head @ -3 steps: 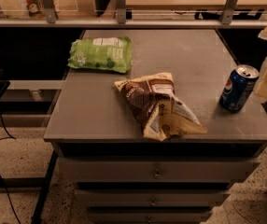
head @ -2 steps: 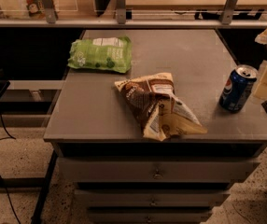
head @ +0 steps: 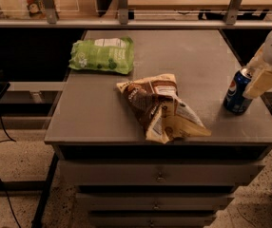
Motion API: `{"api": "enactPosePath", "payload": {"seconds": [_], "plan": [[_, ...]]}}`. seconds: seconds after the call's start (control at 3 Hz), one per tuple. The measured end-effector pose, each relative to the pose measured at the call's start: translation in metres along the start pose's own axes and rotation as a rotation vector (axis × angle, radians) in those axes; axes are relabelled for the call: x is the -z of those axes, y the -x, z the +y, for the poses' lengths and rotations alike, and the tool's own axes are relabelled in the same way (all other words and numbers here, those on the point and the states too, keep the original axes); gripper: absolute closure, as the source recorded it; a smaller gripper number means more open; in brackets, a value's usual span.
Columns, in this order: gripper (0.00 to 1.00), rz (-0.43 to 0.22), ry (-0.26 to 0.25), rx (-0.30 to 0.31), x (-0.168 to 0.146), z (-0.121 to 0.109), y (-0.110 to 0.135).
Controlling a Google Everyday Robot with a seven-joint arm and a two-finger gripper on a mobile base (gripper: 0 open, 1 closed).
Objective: Move pepsi can near green rice chip bag
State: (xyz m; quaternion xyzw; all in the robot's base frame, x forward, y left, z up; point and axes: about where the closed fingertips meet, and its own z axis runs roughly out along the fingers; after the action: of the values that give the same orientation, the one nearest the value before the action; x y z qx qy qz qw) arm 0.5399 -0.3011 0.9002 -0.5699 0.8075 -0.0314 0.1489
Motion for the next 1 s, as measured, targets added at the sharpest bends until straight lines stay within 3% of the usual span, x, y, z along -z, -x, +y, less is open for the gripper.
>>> {"api": "enactPosePath", "payload": {"seconds": [0.33, 0.67, 1.0], "plan": [[0.64, -0.024, 0.037, 0.01, -0.0096, 0.0069, 0.0058], [0.87, -0.024, 0.036, 0.01, -0.0105, 0.0063, 0.0063], [1.0, -0.025, 0.036, 0.011, -0.0119, 0.0061, 0.0068]]}}
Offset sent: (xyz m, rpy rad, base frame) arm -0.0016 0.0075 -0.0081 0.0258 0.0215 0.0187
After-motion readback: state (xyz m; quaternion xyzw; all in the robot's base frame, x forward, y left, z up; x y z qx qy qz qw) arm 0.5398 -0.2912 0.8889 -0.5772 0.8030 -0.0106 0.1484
